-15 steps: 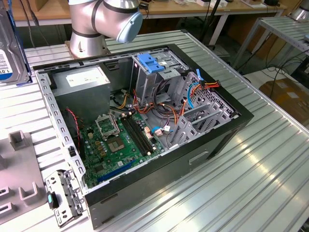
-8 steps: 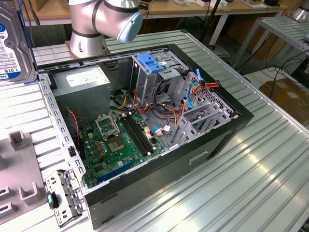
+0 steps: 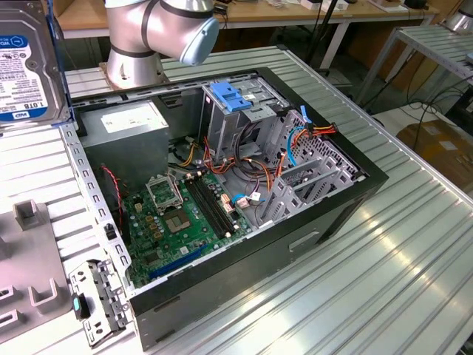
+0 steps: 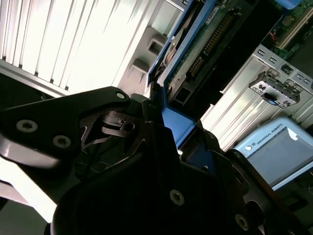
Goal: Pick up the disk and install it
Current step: 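Pick up the disk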
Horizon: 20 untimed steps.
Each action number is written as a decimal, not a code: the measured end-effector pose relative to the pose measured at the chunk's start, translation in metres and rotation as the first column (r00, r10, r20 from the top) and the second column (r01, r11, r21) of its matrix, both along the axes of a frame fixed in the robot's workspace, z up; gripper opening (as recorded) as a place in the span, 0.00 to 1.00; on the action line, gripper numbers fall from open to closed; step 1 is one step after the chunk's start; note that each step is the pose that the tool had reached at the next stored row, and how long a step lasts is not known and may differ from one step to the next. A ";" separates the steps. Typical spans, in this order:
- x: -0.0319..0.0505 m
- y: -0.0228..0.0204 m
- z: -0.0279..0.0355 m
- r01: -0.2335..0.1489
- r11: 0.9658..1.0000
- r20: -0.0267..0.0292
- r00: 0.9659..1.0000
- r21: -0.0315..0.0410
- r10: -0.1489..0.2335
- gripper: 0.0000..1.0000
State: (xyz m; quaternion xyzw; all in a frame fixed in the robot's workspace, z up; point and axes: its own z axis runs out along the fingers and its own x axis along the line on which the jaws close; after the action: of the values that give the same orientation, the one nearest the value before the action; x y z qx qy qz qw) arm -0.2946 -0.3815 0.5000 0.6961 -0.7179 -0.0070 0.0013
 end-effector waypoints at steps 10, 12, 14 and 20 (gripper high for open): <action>0.0195 -0.0006 -0.0002 0.000 1.000 0.000 1.000 0.000 0.000 0.37; 0.0241 -0.0007 -0.0002 0.000 1.000 0.000 1.000 0.000 0.000 0.37; 0.0279 -0.0008 -0.0002 0.000 1.000 0.000 1.000 0.000 0.000 0.37; 0.0387 -0.0011 -0.0003 0.000 1.000 0.000 1.000 0.000 0.000 0.37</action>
State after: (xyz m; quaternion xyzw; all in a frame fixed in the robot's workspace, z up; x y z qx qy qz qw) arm -0.2558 -0.3826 0.4998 0.6961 -0.7179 -0.0071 0.0013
